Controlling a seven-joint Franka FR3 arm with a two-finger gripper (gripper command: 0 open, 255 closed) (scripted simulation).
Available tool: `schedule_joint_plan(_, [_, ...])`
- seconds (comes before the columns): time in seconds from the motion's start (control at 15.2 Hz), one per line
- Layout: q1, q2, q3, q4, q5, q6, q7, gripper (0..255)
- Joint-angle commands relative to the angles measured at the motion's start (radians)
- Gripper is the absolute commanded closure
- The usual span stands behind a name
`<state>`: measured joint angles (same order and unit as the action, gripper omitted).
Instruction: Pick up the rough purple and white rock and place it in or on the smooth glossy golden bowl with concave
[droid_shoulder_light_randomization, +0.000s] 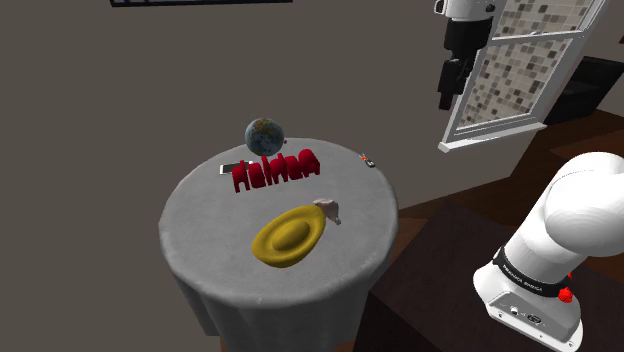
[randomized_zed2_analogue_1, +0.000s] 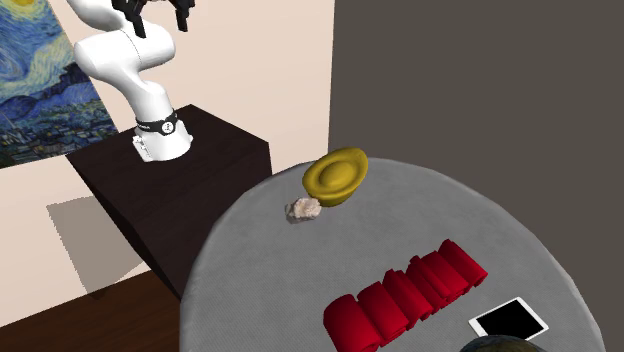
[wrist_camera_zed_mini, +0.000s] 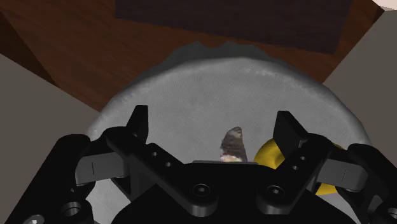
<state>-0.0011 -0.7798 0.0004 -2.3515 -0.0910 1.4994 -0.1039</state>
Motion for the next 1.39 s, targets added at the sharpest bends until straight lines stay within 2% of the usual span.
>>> schedule_joint_plan(0.0, [0.0,0.0,0.0,0.0,0.0,0.0,0.0,0])
schedule_joint_plan(0.66, [0.032,0.277,-0.036,-0.071,0.031,0.311,-0.058,0])
schedule_joint_plan(1.32, [0.067,0.64,-0.05,-0.01,0.091,0.572,-0.14,0])
